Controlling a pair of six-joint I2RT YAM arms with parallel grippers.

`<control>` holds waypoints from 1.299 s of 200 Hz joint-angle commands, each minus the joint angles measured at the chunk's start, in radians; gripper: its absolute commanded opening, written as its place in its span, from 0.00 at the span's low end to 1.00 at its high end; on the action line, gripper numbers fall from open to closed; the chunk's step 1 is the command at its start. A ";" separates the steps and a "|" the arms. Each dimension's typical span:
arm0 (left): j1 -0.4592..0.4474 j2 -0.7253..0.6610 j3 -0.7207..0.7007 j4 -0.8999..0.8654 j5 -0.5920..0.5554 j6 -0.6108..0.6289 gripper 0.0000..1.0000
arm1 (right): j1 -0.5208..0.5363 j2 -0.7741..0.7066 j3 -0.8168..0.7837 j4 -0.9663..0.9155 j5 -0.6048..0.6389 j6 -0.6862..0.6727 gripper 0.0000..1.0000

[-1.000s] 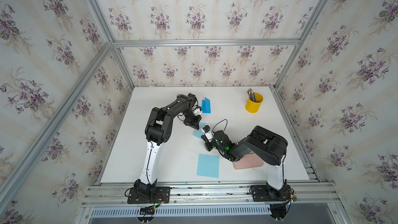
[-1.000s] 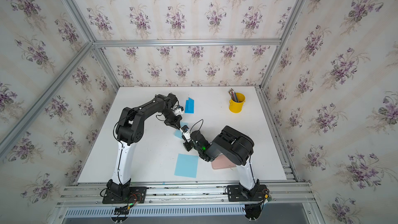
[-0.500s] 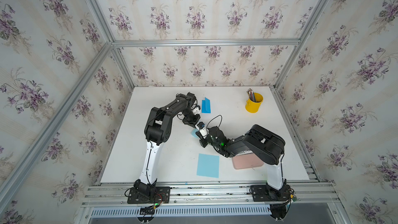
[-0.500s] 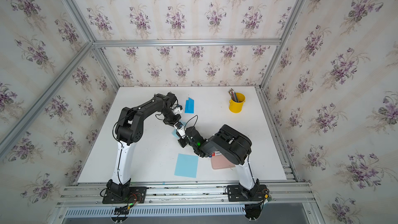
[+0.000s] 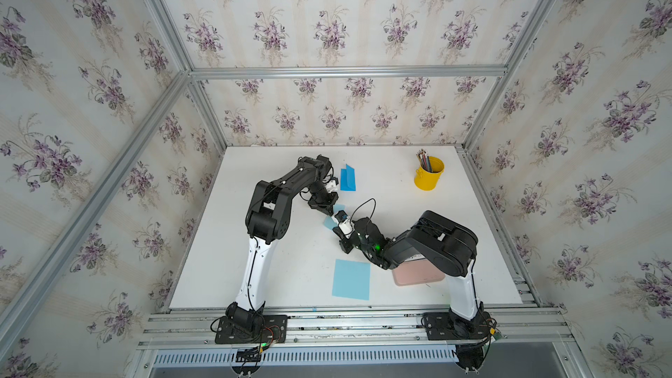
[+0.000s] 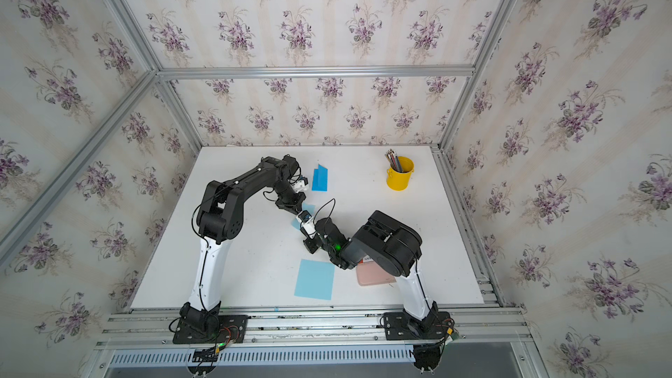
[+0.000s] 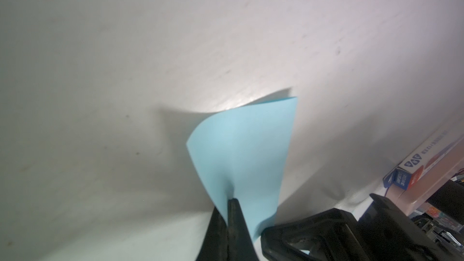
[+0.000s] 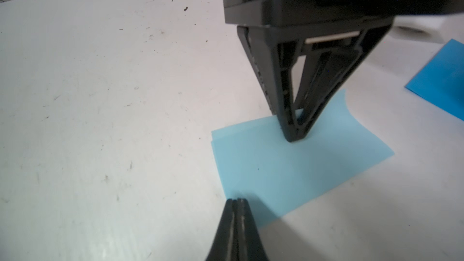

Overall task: Fold the square paper along the opposite sides
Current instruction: Smooth out the paper at the center of the board.

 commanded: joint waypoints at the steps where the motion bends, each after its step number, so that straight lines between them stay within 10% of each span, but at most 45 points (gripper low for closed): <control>1: 0.002 0.004 0.004 0.011 -0.033 0.000 0.00 | 0.019 -0.077 -0.040 -0.052 0.015 -0.013 0.01; 52: -0.001 -0.120 -0.222 0.218 0.034 -0.148 0.00 | -0.026 -0.132 -0.067 0.128 0.210 -0.008 0.00; 118: -0.007 -0.235 -0.449 0.465 0.046 -0.395 0.00 | -0.092 0.045 0.255 -0.150 0.114 0.215 0.00; 260: -0.007 -0.255 -0.533 0.516 0.032 -0.421 0.00 | -0.124 0.123 0.235 -0.193 0.148 0.285 0.00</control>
